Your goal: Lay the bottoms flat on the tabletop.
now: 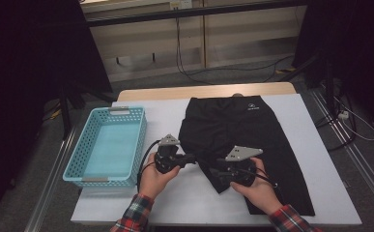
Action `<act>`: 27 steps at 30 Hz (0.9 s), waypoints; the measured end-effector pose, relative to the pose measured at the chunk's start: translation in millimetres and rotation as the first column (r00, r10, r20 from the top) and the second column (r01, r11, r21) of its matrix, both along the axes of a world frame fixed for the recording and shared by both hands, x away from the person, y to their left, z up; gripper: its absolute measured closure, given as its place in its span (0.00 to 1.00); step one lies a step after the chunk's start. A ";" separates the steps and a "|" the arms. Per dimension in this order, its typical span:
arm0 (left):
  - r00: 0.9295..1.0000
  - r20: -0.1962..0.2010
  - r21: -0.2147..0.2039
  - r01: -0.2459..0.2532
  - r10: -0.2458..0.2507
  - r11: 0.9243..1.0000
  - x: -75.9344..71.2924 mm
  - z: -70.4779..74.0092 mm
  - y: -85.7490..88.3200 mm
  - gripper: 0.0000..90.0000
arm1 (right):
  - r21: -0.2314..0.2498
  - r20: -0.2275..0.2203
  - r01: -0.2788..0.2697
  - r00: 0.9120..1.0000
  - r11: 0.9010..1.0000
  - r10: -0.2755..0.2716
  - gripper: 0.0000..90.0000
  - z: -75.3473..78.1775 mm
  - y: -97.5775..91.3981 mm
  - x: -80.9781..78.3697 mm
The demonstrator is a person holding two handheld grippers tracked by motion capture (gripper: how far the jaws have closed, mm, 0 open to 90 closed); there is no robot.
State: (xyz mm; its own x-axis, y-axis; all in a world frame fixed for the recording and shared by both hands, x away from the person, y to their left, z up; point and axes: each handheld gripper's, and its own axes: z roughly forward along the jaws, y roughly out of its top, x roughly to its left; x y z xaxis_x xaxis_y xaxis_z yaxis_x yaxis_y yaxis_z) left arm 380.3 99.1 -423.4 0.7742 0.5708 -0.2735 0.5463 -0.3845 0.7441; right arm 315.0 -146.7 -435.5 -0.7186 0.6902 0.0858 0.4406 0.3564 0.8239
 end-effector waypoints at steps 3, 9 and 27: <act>1.000 -0.004 0.004 -0.005 0.005 1.000 0.6 -0.6 0.5 0.98 | 0.013 0.007 -0.023 1.000 1.000 0.023 0.55 2.9 4.9 -2.4; 1.000 -0.014 -0.001 -0.012 0.012 1.000 1.0 -0.7 0.6 0.98 | 0.019 0.014 -0.061 0.998 0.998 0.061 0.50 4.8 13.9 -4.9; 0.999 -0.036 -0.006 -0.022 0.021 1.000 0.2 -0.8 2.3 0.98 | -0.018 -0.005 -0.133 0.991 0.991 0.133 0.74 -2.2 37.3 -6.4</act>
